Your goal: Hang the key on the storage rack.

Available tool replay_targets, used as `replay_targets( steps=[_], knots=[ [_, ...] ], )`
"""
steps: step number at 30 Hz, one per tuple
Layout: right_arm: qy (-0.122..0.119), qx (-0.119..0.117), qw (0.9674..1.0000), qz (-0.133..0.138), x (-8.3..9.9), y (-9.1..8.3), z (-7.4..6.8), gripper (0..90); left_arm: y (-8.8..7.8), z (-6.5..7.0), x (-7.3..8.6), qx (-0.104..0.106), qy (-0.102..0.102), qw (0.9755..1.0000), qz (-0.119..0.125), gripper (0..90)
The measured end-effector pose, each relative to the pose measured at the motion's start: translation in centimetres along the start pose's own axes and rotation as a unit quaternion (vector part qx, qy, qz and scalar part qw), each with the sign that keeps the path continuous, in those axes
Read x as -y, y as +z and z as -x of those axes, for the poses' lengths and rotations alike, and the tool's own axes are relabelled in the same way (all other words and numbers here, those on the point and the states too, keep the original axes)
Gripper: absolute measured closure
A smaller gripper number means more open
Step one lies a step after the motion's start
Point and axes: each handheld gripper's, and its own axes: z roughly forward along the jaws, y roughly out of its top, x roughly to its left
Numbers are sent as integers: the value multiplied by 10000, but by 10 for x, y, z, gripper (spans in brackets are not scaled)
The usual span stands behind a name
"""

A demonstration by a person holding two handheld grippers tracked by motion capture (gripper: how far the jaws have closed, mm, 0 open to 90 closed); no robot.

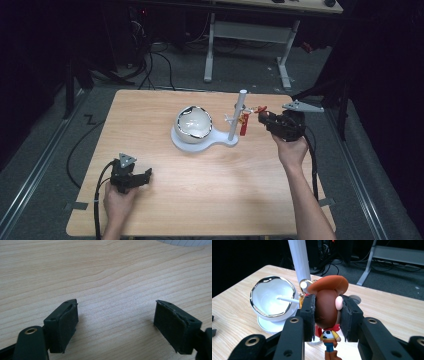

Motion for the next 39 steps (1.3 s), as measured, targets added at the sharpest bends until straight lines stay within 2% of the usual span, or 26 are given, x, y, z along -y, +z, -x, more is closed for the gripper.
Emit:
replay_targets(
  steps=[5,12,19,26,32,39],
  knots=[
    [44,11,10000,-81,8,5,0,676,0,0,0,-4,5,10000,1,202],
    [-44,5,9999,-107,9,11,-6,676,0,0,0,-4,6,10000,1,202],
    [-28,1,9999,-111,13,17,-7,676,0,0,0,-3,4,10000,1,202],
    [140,3,9997,-196,27,25,-2,675,0,0,0,-11,15,10000,-3,202],
    [180,19,9996,-206,34,28,-2,675,0,1,0,-29,34,10000,-12,203],
    [97,78,9995,-298,40,37,-7,675,0,1,0,-26,31,10000,-11,202]
  ],
)
